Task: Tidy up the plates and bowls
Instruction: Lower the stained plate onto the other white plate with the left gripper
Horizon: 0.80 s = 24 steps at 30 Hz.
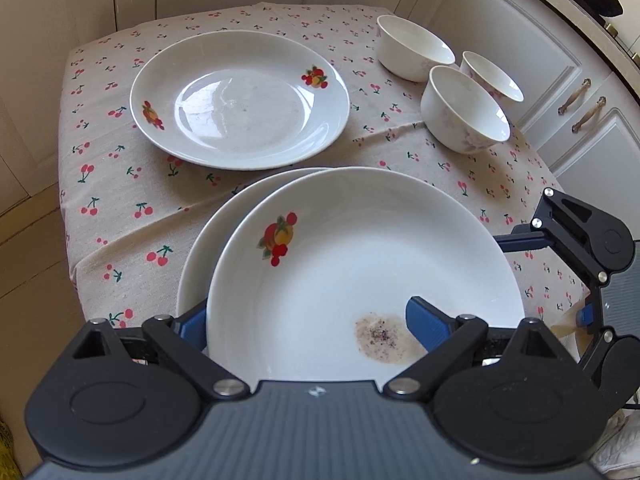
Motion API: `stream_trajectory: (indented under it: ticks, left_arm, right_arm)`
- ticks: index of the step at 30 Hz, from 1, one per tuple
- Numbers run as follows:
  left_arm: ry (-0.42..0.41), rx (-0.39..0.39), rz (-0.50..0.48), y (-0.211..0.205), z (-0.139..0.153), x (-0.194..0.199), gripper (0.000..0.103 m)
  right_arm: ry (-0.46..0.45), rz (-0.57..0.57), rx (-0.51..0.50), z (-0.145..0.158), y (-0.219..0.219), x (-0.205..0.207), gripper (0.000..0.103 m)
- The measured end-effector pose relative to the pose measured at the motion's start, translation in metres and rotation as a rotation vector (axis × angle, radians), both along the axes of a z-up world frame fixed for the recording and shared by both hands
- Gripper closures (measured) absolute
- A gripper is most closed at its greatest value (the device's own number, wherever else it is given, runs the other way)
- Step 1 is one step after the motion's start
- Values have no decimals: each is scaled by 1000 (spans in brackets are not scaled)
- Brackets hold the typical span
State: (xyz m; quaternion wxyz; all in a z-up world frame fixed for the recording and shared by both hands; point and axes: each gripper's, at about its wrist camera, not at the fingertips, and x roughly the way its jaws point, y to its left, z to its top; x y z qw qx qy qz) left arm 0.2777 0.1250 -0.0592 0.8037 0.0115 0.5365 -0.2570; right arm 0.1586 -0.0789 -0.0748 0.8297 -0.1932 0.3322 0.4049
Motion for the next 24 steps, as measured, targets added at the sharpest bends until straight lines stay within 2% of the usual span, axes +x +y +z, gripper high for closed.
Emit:
stream_trajectory:
  ticks: [19, 24]
  left_arm:
    - [0, -78, 107, 22, 13, -8, 7]
    - [-14, -75, 130, 24, 16, -11, 7]
  right_arm:
    - [-9, -26, -21, 1, 7, -2, 0]
    - [-19, -27, -22, 4, 5, -7, 0]
